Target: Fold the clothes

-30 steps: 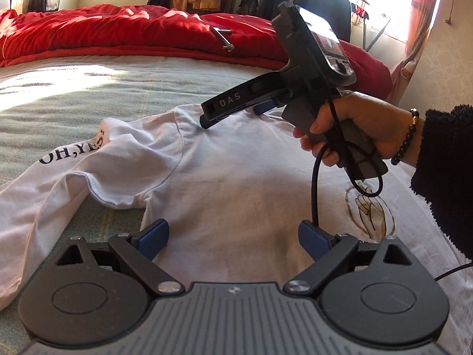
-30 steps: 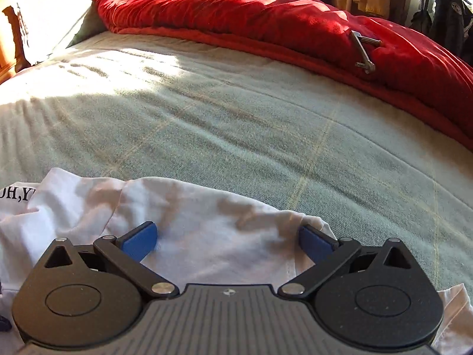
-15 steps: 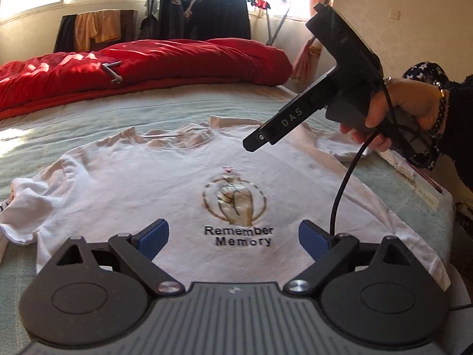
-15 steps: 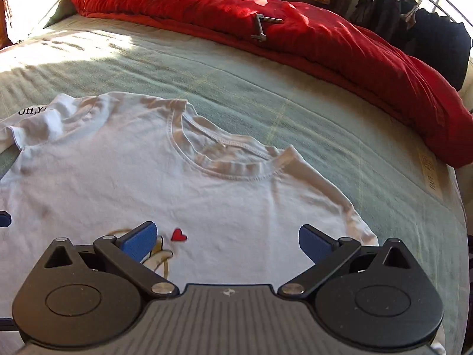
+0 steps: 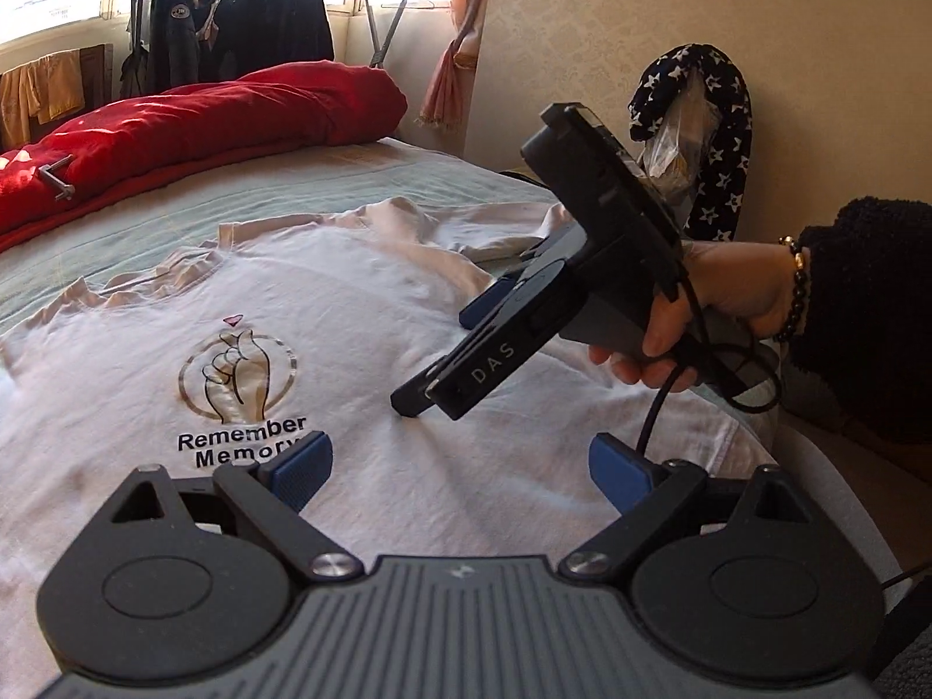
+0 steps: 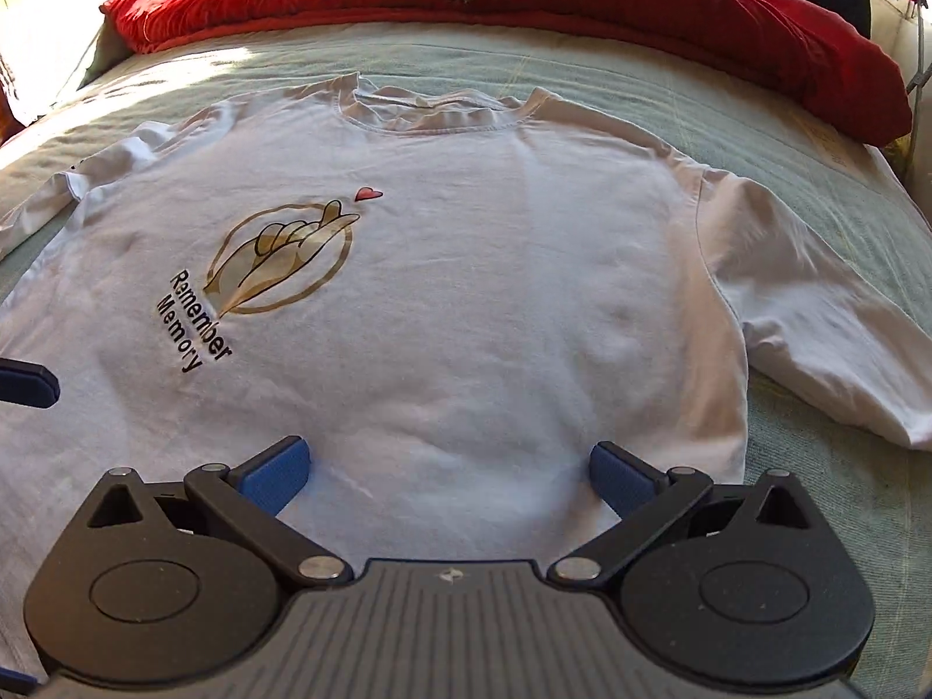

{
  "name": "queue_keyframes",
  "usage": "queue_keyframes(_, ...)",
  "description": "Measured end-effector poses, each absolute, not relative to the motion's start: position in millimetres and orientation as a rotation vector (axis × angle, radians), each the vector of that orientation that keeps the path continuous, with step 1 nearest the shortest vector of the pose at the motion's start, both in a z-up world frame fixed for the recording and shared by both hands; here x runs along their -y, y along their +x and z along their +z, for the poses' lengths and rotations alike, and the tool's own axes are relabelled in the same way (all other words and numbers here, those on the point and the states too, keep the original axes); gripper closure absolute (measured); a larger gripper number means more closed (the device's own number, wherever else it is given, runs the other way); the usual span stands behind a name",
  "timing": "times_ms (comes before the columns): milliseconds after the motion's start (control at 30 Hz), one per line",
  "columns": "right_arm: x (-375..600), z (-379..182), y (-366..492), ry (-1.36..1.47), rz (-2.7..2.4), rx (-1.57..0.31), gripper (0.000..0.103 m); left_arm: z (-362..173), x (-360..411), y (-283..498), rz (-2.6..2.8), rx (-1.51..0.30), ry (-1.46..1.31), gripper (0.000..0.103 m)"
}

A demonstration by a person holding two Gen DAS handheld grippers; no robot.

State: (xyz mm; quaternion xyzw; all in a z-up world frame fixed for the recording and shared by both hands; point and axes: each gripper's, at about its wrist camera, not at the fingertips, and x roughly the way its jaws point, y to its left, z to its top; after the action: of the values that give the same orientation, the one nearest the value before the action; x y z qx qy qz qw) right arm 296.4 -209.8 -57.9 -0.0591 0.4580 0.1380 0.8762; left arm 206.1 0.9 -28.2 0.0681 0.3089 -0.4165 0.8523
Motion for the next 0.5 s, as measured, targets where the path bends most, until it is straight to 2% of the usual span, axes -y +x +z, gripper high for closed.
queue_keyframes(267, 223, -54, 344, -0.027, 0.202, -0.868, 0.000, -31, -6, 216, -0.875, -0.670, 0.103, 0.008)
queue_keyframes(500, 264, -53, 301, 0.142, 0.264, -0.882, 0.000, -18, -16, 208, -0.906, -0.615, 0.060, 0.008)
